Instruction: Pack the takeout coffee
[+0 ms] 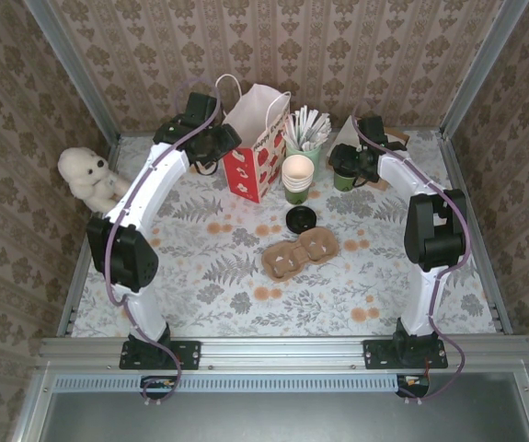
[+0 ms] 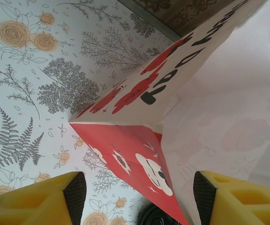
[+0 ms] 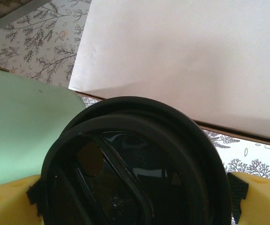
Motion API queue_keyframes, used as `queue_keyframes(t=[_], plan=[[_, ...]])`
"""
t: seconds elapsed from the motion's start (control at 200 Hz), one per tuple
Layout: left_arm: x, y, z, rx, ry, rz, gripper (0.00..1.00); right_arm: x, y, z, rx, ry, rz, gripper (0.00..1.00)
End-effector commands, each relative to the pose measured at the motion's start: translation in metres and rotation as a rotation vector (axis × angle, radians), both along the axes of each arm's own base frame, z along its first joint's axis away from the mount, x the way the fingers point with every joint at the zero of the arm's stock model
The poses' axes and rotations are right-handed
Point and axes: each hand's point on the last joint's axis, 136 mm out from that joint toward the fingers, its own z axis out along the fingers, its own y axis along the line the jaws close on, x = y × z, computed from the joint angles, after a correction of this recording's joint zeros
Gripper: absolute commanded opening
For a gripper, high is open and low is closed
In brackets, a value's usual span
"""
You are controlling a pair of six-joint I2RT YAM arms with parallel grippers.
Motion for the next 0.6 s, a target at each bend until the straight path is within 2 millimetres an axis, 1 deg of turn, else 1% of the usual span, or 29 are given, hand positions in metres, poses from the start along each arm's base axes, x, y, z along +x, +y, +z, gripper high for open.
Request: queue_keyframes(t=[0.0, 0.06, 0.185, 0.335, 0.43, 0.49, 0.595], plan=[[0.000, 0.005, -0.002, 0.056, 0.007, 0.003, 0.58, -0.006, -0.003, 0.037, -0.029, -0.046, 0.001, 0.99], [0.001, 0.007, -0.002, 0.064, 0.007, 0.006, 0.55, -0.009, -0.004, 0.043, -0.036, -0.056, 0.005, 1.00], [0.001, 0.013, -0.002, 0.086, 0.004, 0.021, 0.46, -0.017, -0.004, 0.063, -0.049, -0.095, 0.030, 1.00], [0.001, 0.018, 0.000, 0.098, 0.002, 0.031, 0.35, -0.037, -0.007, 0.088, -0.066, -0.134, 0.050, 1.00], [0.000, 0.022, 0.004, 0.100, -0.005, 0.030, 0.24, -0.059, -0.002, 0.104, -0.046, -0.161, 0.076, 1.00], [-0.004, 0.026, 0.008, 0.108, -0.004, 0.031, 0.21, -0.078, 0.006, 0.107, -0.029, -0.167, 0.109, 1.00], [-0.016, 0.040, 0.012, 0.127, 0.014, 0.043, 0.19, -0.116, 0.027, 0.111, -0.011, -0.183, 0.191, 1.00]])
